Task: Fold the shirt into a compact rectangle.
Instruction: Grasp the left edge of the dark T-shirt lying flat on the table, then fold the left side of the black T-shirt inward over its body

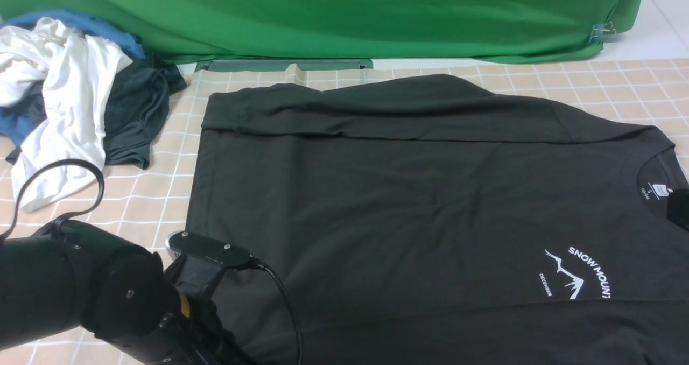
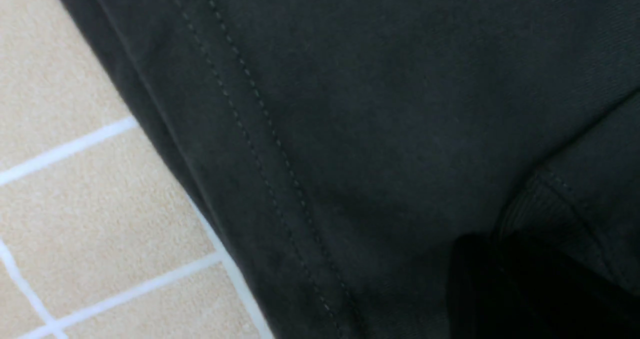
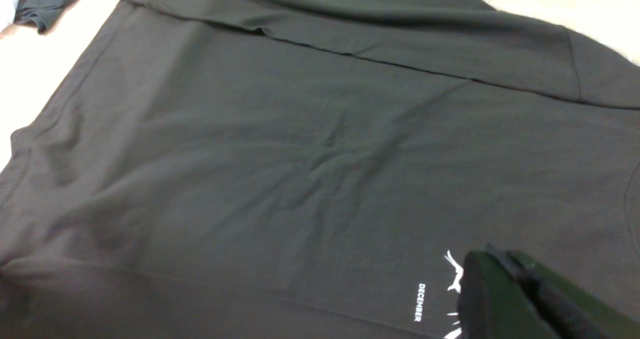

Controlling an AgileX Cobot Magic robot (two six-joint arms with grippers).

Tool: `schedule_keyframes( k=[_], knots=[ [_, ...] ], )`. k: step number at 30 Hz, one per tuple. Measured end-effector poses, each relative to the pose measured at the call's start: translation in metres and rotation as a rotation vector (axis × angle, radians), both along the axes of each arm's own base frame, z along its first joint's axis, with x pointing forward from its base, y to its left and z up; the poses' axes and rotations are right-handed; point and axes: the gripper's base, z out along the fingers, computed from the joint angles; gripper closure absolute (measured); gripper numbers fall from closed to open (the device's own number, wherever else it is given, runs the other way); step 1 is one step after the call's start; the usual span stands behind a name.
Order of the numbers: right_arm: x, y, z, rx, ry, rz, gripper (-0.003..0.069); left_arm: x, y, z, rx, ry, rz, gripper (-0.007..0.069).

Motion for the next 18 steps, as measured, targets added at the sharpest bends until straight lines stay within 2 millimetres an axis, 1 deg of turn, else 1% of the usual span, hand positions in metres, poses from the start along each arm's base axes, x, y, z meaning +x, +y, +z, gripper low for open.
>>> schedule_keyframes(
  k=[4,7,8,10,13,14,15,16,17,18],
  knots=[
    [0.000,0.000,0.000,0.000,0.000,0.000,0.0620,-0.008,0.004,0.011,0.018,0.036,-0.015,0.0596],
    [0.000,0.000,0.000,0.000,0.000,0.000,0.0620,-0.009,0.004,0.030,-0.001,0.013,-0.021,0.0604],
    [0.000,0.000,0.000,0.000,0.000,0.000,0.0620,-0.008,0.004,0.039,-0.012,-0.008,-0.026,0.0604],
    [0.000,0.000,0.000,0.000,0.000,0.000,0.0620,-0.008,0.003,0.049,-0.023,-0.027,-0.029,0.0604],
    [0.000,0.000,0.000,0.000,0.000,0.001,0.0620,0.000,0.001,0.069,-0.031,-0.085,-0.020,0.0604],
    [0.000,0.000,0.000,0.000,0.000,0.001,0.0620,0.001,0.001,0.070,-0.031,-0.089,-0.011,0.0604],
    [0.000,0.000,0.000,0.000,0.000,0.001,0.0620,0.007,0.000,0.079,-0.021,-0.126,0.011,0.0604],
    [0.000,0.000,0.000,0.000,0.000,0.001,0.0620,0.010,0.000,0.083,-0.021,-0.142,0.017,0.0604],
    [0.000,0.000,0.000,0.000,0.000,0.001,0.0620,0.019,0.000,0.094,0.001,-0.199,0.025,0.0604],
    [0.000,0.000,0.000,0.000,0.000,0.001,0.0620,0.020,-0.001,0.097,0.000,-0.210,0.028,0.0604]
  ],
)
